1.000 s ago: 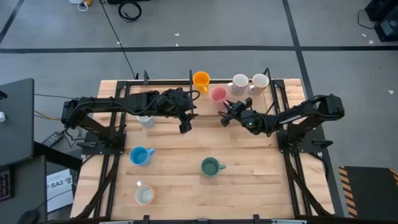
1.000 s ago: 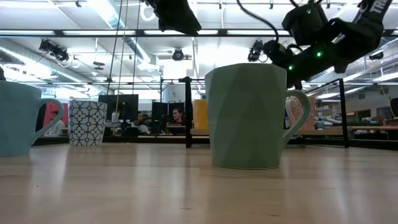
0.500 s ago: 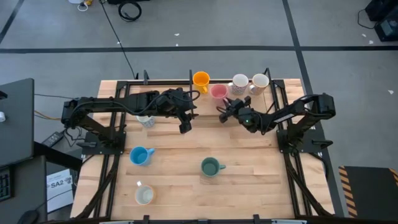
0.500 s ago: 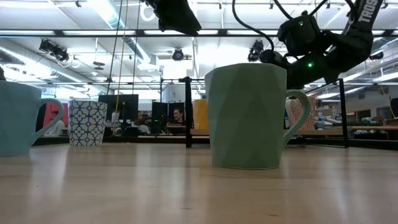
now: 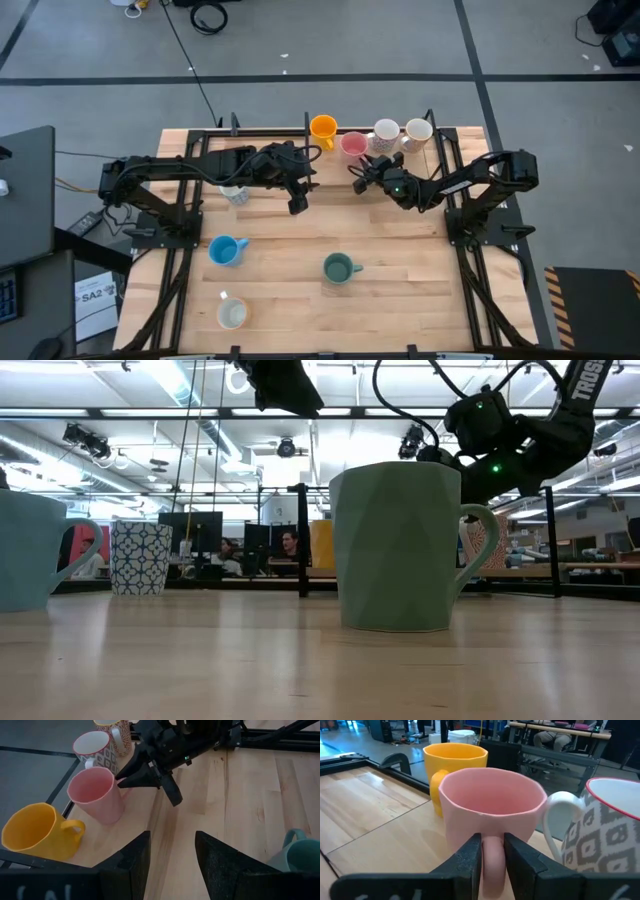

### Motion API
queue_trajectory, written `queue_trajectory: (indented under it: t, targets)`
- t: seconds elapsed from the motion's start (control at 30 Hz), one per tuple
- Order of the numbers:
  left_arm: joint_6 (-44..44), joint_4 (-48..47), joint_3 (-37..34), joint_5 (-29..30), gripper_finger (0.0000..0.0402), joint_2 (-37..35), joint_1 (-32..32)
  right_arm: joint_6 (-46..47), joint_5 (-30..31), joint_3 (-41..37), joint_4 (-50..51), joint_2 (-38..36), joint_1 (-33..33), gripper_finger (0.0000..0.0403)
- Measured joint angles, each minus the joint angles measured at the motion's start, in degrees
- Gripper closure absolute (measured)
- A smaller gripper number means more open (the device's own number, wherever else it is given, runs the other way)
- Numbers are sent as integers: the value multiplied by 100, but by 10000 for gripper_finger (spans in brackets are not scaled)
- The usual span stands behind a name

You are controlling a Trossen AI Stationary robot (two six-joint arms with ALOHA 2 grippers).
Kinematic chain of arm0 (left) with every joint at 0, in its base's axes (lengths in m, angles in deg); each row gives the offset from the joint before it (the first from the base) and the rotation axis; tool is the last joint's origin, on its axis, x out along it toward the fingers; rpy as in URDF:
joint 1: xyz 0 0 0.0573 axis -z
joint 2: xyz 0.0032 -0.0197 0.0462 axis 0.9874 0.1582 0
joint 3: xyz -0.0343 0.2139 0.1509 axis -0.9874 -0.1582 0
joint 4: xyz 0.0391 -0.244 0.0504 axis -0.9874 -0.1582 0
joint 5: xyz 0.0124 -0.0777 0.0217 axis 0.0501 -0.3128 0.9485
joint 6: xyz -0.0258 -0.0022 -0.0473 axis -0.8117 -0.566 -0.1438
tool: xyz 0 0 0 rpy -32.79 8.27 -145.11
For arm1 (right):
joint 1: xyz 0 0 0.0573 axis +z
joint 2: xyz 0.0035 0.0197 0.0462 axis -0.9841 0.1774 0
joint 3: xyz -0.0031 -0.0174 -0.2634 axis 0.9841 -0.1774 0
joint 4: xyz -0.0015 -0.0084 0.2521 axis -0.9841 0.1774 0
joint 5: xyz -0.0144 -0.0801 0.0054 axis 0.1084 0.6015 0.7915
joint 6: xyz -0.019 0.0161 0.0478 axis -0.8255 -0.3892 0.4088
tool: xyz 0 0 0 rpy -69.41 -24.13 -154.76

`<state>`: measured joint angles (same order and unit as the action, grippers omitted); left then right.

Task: Place coffee mugs
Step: Put the pink mug on the shelf

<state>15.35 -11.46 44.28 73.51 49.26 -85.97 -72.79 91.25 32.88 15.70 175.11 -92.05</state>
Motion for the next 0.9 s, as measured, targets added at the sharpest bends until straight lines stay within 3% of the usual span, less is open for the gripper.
queue_trajectory:
  t: [0.5,0.9]
  targets:
    - [-2,0,0,-2,239,0,-1,3,-112,0,-34,-2,-31,297]
    - [-4,0,0,0,239,0,-1,-12,-95,11,-36,-4,-31,219]
